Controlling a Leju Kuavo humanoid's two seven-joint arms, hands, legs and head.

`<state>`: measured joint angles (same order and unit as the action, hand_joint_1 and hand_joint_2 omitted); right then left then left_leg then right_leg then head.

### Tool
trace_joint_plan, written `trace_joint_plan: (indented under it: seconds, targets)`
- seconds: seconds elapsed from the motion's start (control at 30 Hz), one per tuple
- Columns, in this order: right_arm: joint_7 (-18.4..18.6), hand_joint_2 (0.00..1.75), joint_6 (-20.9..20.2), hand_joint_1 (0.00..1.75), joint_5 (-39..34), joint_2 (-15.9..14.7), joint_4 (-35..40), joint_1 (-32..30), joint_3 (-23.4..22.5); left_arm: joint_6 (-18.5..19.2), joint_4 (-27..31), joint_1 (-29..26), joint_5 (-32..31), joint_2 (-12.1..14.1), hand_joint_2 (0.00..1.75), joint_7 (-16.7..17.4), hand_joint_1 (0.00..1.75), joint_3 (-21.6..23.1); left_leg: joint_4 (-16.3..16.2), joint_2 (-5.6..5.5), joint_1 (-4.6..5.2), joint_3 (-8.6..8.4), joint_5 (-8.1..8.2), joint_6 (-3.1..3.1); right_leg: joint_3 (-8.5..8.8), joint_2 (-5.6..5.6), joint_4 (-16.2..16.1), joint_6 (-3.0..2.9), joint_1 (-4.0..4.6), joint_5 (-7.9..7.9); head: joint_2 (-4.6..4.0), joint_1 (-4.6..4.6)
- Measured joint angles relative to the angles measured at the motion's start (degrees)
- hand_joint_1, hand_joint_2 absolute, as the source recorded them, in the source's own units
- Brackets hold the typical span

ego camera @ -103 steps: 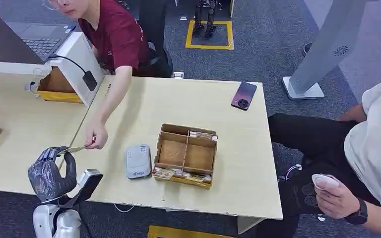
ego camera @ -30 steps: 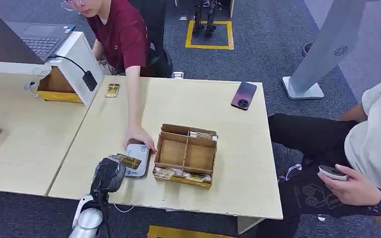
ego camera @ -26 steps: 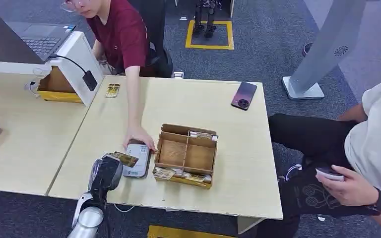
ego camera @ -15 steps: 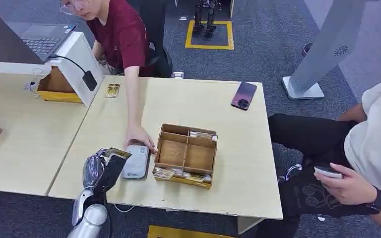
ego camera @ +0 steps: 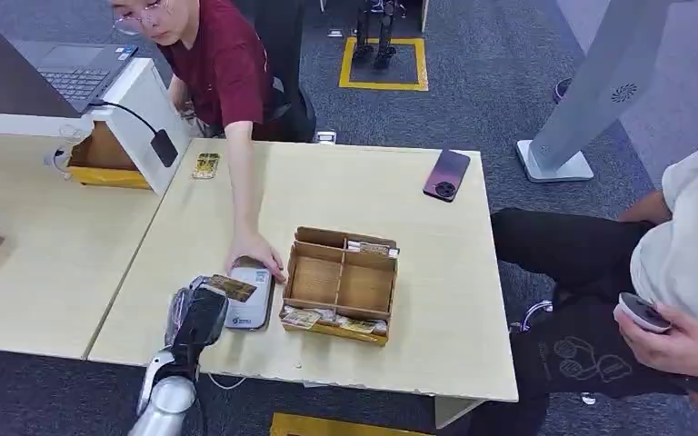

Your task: Pass the card to the sensor for recognition and then transmit it.

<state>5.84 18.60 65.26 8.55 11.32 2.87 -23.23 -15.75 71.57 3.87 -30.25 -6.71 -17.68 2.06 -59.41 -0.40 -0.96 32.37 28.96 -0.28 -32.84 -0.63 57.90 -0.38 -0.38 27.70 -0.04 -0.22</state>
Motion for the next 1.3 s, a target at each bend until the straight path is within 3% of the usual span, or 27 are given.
trace_joint_plan:
  seconds: [0.13,0.27,0.37,0.5,0.77,1.1,1.3]
  targets:
    - [0.5,1.75,1.1,0.00,1.4,0.0,0.0,0.0,-0.2,3.1,4.7,-1.2,7.0,0.0,1.75,-0.5,1.75,-0.7,0.0,-0.01,0.00,0.01,0.00,0.00,0.00,0.03,0.0,0.00,0.00,0.00,0.00,0.00]
    - [0.7,1.75,1.3,0.00,1.8,0.0,0.0,0.0,-0.2,3.9,7.1,-1.4,9.8,0.1,1.75,-0.5,1.75,-1.9,0.0,-0.02,-0.01,0.00,0.00,0.00,0.00,0.04,0.0,0.00,0.00,0.00,0.00,-0.02]
    - [0.4,1.75,2.0,0.00,1.4,0.1,0.0,0.1,-0.4,3.8,7.7,-1.3,9.6,0.0,1.75,-0.6,1.75,-2.3,0.0,-0.02,-0.01,-0.01,-0.01,0.00,0.00,0.04,0.0,0.00,0.00,0.00,0.00,0.00]
    - [0.3,1.75,2.8,0.00,0.6,0.8,0.0,0.3,-1.5,1.7,7.2,-0.2,4.7,-0.1,1.75,0.7,1.75,-2.3,0.0,-0.02,0.00,-0.01,-0.01,0.00,0.00,0.04,0.0,0.00,0.00,0.00,0.00,0.00]
    - [1.8,1.75,2.7,0.00,-0.4,1.8,0.1,2.6,-3.5,-0.7,-1.5,5.7,-4.5,-0.7,1.75,3.8,1.75,0.6,0.0,0.00,0.01,-0.02,-0.03,0.02,0.00,0.00,0.0,0.06,0.00,-0.06,0.00,0.00]
    - [5.4,1.75,1.2,0.00,-1.9,2.3,0.3,7.1,-6.3,1.1,-12.4,12.7,-7.1,-3.1,1.75,4.4,1.75,4.9,-0.1,-0.06,0.01,0.03,-0.04,0.04,0.00,0.03,0.0,0.10,0.00,-0.09,0.00,0.00]
    - [5.9,1.75,1.1,0.00,-2.5,2.3,0.3,8.5,-7.6,1.1,-16.1,15.4,-7.6,-3.9,1.75,4.5,1.75,6.4,-0.2,-0.05,0.01,0.05,-0.04,0.05,0.00,0.02,0.0,0.12,-0.01,-0.10,0.00,0.00]
